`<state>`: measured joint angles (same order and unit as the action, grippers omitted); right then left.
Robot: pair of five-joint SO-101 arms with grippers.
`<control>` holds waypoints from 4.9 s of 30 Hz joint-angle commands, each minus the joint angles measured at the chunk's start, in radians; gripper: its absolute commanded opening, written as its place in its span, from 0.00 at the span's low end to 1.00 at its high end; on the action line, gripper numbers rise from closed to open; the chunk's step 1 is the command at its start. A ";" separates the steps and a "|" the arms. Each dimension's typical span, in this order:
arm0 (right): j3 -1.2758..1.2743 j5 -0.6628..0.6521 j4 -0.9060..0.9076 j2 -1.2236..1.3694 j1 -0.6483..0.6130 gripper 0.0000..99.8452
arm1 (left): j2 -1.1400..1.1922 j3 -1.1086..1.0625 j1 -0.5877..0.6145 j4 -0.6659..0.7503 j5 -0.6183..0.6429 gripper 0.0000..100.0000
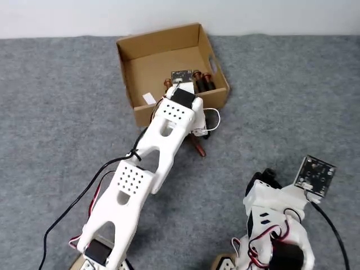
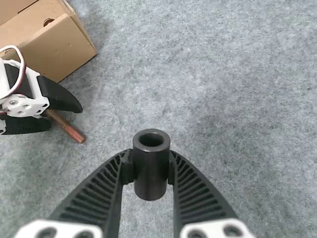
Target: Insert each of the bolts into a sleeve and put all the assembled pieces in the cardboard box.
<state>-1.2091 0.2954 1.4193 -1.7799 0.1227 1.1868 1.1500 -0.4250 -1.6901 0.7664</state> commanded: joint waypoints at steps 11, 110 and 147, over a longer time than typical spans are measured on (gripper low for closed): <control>0.005 -0.011 -0.022 -0.005 0.012 0.01 | -0.034 0.065 0.009 -0.063 0.028 0.00; 0.040 -0.282 -0.084 -0.028 -0.912 0.01 | -2.696 -2.330 -0.276 0.875 -0.091 0.00; 0.025 -0.284 -0.133 -0.027 -0.819 0.01 | -2.696 -2.230 -0.276 0.802 -0.092 0.00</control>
<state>-1.2106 0.0222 1.3211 -1.8059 -0.7304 -1.4968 -1.1393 -0.6966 -0.8830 0.6759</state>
